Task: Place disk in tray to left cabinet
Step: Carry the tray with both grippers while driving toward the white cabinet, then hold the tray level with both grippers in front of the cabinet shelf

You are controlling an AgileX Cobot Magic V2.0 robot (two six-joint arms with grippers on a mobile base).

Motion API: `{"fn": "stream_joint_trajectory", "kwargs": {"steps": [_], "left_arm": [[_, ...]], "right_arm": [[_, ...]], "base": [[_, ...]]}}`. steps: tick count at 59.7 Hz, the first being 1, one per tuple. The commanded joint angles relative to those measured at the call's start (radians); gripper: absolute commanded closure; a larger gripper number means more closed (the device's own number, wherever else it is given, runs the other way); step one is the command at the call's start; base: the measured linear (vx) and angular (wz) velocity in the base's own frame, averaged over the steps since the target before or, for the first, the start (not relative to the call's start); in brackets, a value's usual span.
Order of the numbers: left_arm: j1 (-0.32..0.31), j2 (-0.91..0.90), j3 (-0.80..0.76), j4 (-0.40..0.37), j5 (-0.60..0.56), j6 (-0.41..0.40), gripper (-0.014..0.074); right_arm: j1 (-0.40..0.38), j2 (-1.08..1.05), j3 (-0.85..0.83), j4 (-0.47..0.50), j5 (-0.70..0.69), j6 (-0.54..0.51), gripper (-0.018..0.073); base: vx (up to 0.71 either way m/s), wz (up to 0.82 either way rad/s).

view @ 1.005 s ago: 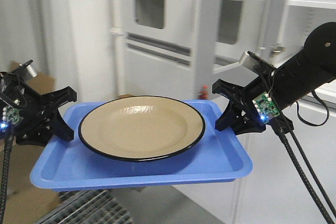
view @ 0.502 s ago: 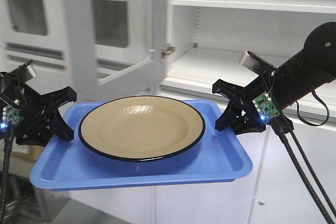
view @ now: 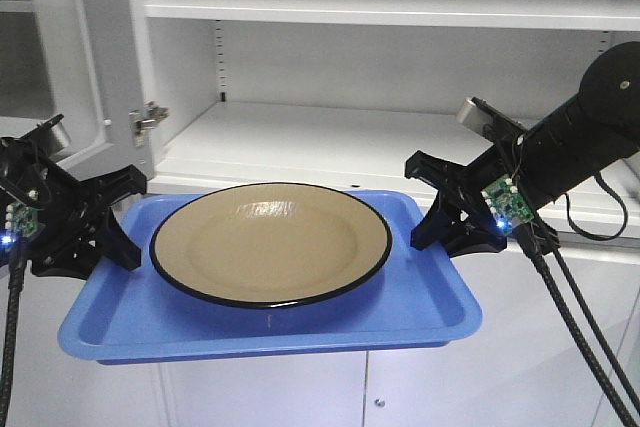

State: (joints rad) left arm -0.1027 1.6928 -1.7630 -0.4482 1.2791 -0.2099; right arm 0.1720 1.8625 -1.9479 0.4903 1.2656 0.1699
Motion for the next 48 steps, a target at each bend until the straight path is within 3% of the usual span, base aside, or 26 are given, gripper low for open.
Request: {"fn": "stream_joint_trajectory", "kwargs": {"steps": [1,48], "left_arm": [[-0.032,-0.056,-0.039,-0.21,-0.052,-0.017,0.0596],[-0.032,-0.056,-0.039,-0.21,-0.052,-0.017,0.0596]], "right_arm": [[0.027,-0.059,-0.036,0.198,0.007,-0.003,0.0564],[0.027,-0.059,-0.036,0.198,0.007,-0.003,0.0564]], "base": [[0.22,-0.28],[0.27,-0.12]]}}
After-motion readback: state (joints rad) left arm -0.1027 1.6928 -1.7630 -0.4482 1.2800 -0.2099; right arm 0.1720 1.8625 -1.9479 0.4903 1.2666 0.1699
